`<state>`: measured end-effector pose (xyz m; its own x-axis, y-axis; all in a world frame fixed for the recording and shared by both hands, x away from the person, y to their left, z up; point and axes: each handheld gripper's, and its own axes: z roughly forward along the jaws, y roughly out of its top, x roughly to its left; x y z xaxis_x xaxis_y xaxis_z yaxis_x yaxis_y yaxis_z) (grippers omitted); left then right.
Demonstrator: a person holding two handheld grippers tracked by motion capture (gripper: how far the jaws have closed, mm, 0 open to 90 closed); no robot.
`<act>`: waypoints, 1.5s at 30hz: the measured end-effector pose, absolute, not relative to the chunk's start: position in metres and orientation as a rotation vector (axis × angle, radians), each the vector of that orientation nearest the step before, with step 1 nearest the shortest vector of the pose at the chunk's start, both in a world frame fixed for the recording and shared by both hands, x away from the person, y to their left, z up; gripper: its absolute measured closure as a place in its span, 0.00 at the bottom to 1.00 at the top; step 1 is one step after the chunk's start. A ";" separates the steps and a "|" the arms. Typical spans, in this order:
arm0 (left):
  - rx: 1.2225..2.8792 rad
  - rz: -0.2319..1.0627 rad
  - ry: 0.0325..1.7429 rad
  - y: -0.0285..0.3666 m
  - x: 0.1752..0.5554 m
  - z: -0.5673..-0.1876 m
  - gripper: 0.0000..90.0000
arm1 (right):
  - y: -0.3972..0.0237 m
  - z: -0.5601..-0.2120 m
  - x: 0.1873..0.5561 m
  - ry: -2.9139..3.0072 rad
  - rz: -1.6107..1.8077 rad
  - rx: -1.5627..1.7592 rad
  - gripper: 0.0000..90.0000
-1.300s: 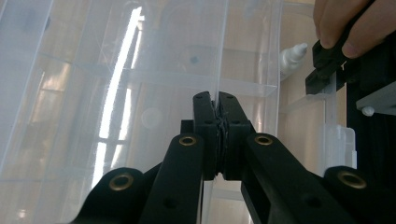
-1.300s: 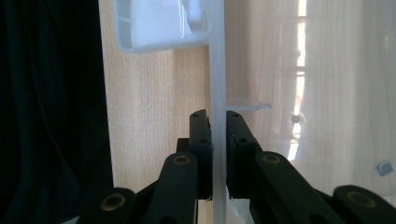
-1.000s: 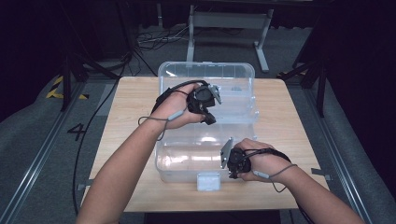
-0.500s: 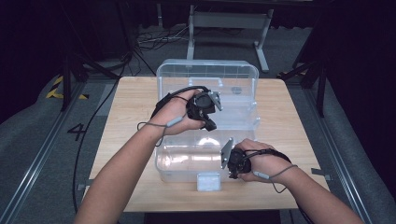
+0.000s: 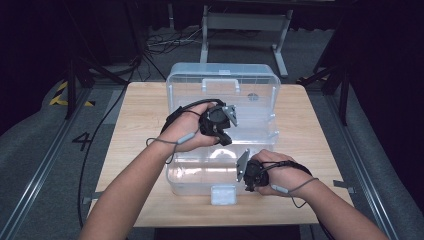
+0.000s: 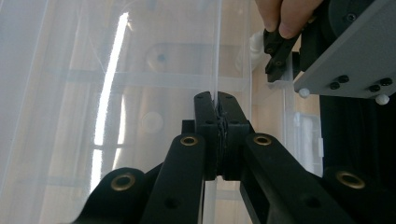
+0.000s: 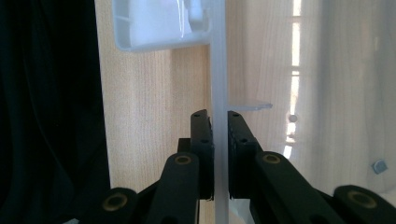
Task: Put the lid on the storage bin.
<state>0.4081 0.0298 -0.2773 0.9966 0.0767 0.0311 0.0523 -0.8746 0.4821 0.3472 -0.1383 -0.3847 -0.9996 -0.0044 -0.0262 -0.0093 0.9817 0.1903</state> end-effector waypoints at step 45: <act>2.648 -0.002 0.054 0.028 0.391 -0.291 0.99 | -0.135 -0.385 0.339 3.037 0.247 -0.024 0.91</act>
